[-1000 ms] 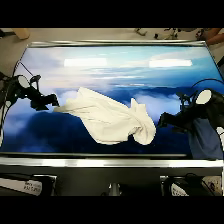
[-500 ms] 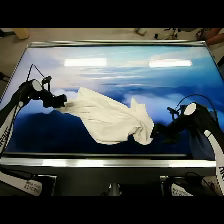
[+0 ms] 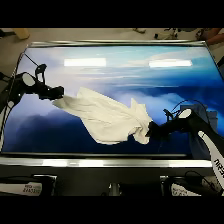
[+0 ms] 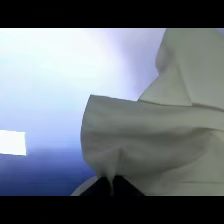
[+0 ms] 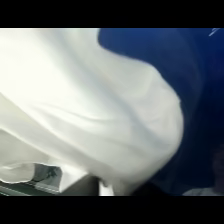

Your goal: Fold the shirts.

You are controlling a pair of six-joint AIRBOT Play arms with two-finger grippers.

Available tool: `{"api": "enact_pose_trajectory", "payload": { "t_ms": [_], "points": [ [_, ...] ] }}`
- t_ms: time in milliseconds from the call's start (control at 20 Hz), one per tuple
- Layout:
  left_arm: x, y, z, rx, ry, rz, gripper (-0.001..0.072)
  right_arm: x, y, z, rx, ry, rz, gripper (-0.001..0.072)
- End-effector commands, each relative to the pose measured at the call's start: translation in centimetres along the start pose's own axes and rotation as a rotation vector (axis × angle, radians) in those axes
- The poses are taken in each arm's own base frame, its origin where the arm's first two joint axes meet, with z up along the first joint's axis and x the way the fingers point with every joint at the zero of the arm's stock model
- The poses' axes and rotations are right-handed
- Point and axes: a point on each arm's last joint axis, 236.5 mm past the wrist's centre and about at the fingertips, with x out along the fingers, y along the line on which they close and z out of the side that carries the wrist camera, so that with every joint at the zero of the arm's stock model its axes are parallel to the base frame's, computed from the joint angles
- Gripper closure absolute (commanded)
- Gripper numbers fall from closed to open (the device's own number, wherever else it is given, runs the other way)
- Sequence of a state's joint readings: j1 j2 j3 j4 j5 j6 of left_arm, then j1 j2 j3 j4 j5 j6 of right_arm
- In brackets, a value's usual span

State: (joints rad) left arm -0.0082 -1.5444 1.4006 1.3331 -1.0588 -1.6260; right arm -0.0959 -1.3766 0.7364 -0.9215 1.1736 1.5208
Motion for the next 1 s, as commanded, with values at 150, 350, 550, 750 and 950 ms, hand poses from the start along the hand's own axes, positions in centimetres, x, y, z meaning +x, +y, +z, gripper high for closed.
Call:
{"api": "enact_pose_trajectory", "payload": {
  "t_ms": [150, 350, 550, 750, 950],
  "points": [
    [-10.4, -2.8, 3.3, 0.059, -0.237, -0.037, 0.0682, -3.7, 2.6, 3.1, -0.175, -0.134, -0.001, 0.0688],
    [-28.4, -6.0, 6.4, 0.152, -0.644, -0.051, 0.0682, -25.2, 10.2, 8.2, -0.532, -0.736, -0.245, 0.0688],
    [-45.4, -5.8, 1.8, 0.115, -1.003, -0.019, 0.0682, -49.6, 18.7, -2.0, -0.594, -1.467, -0.230, 0.0687],
    [-47.3, -4.7, -4.3, 0.093, -1.012, -0.012, 0.0682, -53.8, 20.0, -9.7, -0.630, -1.628, -0.146, 0.0686],
    [-40.2, -2.7, -6.5, 0.077, -0.860, 0.027, 0.0682, -49.5, 17.6, -7.5, -0.557, -1.425, -0.201, 0.0685]
  ]
}}
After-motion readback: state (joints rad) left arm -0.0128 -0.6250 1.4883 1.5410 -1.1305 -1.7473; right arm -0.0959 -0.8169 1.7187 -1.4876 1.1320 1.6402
